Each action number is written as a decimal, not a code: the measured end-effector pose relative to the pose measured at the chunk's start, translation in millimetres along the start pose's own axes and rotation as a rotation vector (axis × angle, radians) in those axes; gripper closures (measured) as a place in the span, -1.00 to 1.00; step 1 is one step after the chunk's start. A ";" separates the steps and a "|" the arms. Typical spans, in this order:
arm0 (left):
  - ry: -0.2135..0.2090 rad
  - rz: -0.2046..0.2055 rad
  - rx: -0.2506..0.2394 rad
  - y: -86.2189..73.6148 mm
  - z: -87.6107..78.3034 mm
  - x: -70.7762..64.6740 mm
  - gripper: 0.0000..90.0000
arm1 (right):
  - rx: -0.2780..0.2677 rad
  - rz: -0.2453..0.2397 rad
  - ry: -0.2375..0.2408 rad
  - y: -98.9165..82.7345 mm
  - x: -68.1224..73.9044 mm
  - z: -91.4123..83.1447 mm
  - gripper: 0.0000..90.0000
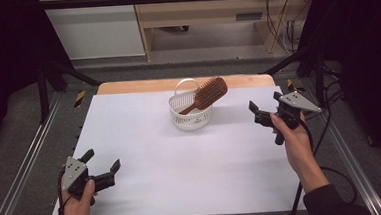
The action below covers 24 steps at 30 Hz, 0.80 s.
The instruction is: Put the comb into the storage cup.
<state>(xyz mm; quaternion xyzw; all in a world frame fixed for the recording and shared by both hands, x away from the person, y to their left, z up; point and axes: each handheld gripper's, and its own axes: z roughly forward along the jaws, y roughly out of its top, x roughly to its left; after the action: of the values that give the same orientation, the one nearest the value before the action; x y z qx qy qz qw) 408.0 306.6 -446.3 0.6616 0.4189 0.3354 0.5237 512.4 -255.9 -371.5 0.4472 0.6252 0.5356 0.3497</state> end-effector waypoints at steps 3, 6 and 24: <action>0.001 -0.004 0.002 -1.4 -2.2 2.5 -0.96 | -0.001 -0.004 -0.006 -7.6 -2.6 -9.1 -0.88; -0.003 -0.009 -0.006 -1.7 -4.2 4.2 -0.96 | 0.005 -0.008 -0.009 -16.2 -4.0 -17.9 -0.88; 0.005 0.001 -0.043 -3.6 -13.3 8.3 -0.94 | 0.017 -0.017 0.009 -59.8 -1.6 -56.3 -0.89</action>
<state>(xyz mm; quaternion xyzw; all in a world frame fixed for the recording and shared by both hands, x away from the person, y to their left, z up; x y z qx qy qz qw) 399.0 319.9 -446.7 0.6496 0.4127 0.3461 0.5366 450.3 -279.1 -420.1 0.4425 0.6352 0.5290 0.3477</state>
